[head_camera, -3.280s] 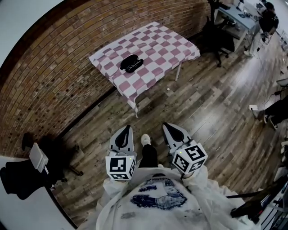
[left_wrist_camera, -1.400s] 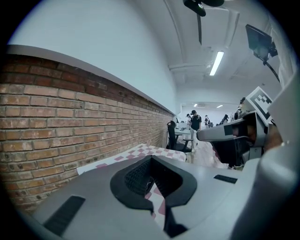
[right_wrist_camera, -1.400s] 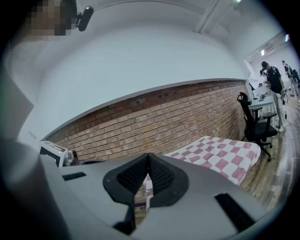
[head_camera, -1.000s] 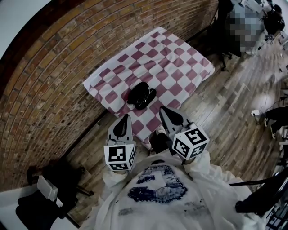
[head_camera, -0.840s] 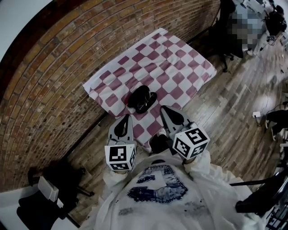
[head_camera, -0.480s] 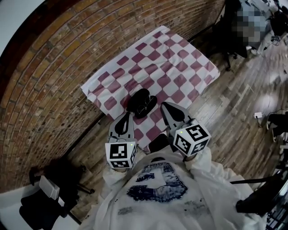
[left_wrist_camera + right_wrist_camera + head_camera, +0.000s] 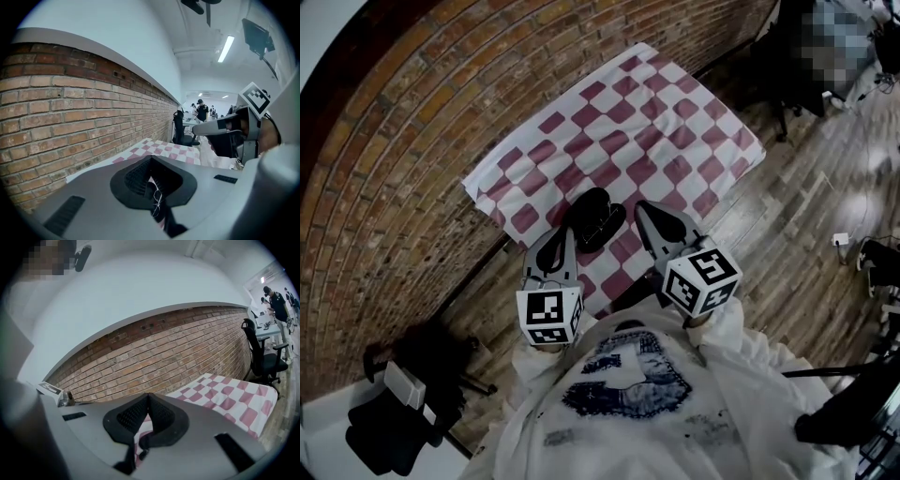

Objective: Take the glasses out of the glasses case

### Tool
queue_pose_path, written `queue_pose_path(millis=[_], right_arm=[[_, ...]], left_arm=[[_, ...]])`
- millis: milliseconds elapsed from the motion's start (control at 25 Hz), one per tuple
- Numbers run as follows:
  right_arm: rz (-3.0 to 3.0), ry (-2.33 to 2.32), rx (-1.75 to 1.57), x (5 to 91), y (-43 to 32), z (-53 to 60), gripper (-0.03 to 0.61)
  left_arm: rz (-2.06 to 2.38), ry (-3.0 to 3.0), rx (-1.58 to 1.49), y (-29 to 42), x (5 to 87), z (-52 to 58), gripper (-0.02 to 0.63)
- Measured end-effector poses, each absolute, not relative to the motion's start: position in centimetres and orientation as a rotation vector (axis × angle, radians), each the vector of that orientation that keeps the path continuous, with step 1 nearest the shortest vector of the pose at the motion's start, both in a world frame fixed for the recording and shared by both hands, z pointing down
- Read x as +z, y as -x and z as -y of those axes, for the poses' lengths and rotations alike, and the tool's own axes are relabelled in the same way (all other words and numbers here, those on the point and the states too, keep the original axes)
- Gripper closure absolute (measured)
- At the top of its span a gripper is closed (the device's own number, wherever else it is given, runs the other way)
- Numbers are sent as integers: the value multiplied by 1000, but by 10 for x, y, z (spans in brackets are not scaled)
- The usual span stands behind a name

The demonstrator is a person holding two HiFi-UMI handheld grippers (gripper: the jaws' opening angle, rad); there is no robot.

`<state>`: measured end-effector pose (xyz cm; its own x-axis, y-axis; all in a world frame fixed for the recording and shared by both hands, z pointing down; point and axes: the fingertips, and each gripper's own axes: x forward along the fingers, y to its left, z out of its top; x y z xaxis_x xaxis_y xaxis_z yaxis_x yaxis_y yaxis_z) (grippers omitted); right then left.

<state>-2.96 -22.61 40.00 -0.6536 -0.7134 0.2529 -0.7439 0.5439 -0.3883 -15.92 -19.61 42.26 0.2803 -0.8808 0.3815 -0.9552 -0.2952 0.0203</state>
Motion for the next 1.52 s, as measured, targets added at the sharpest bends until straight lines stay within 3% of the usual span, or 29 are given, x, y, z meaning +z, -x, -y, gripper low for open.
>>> queue_pose_path(millis=[840,1240,1520], right_arm=[[2651,-1220,827,430,6,275,565],[2634,-1204,882,441,-6,293,565],[2637,-1179,883,446,-8,306,565]], left_arm=[[1430,-2279,650,114,482,237,592],[1319,-2224,735,103,521,248,491],[1240,-2201,848,96,551,253,369]])
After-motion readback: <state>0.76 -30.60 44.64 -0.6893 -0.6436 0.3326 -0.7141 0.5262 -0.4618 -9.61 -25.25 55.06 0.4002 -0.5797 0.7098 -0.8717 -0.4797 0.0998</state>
